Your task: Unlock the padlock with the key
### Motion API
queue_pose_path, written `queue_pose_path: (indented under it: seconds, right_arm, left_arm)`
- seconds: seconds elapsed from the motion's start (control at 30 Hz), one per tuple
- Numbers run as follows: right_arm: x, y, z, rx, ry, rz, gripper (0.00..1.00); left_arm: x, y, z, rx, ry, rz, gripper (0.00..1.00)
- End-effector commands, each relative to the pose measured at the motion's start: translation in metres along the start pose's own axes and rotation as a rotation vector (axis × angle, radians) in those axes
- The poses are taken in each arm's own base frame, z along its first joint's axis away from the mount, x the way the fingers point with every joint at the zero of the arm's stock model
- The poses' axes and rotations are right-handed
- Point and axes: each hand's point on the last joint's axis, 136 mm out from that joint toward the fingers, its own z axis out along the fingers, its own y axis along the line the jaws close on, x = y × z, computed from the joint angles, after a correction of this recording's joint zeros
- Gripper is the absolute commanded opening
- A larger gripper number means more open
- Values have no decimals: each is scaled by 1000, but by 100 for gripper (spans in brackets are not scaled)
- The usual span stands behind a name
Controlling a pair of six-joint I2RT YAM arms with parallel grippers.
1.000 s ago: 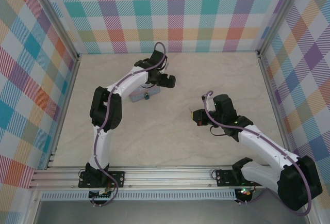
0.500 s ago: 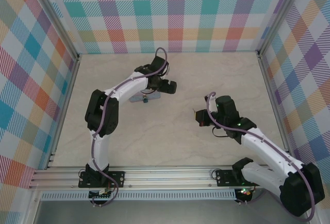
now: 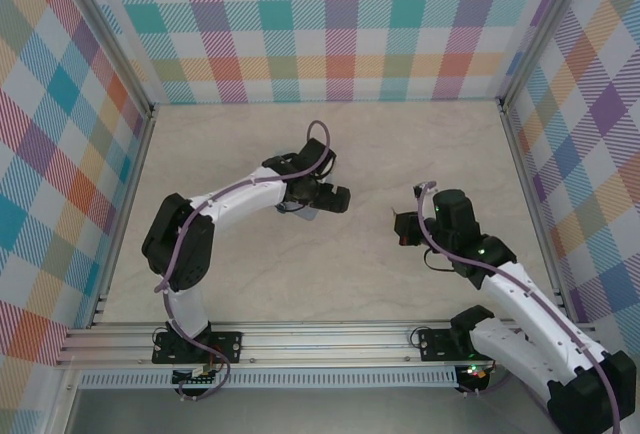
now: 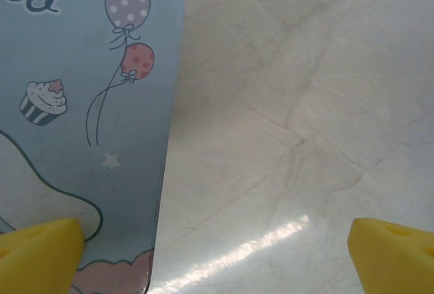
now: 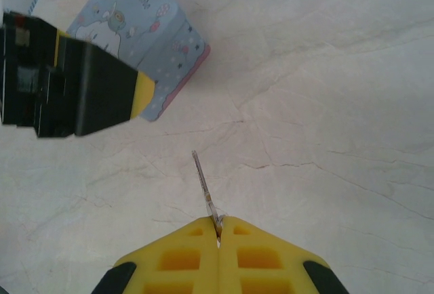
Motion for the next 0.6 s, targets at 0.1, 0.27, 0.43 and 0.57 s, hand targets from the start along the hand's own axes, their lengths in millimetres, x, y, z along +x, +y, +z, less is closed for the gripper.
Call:
queue_pose_path:
  seconds: [0.1, 0.27, 0.43, 0.57]
  right_arm:
    - [-12, -14, -13, 74, -35, 25, 0]
    - [-8, -31, -16, 132, -36, 87, 0]
    - [-8, -36, -19, 146, -49, 105, 0]
    - [-8, -37, -19, 145, -49, 106, 0]
  left_arm:
    - [33, -24, -6, 43, 42, -42, 100]
    - [34, -53, -11, 125, 22, -49, 100]
    - [37, -83, -5, 212, 34, -51, 100]
    - [31, -96, -1, 231, 33, -30, 100]
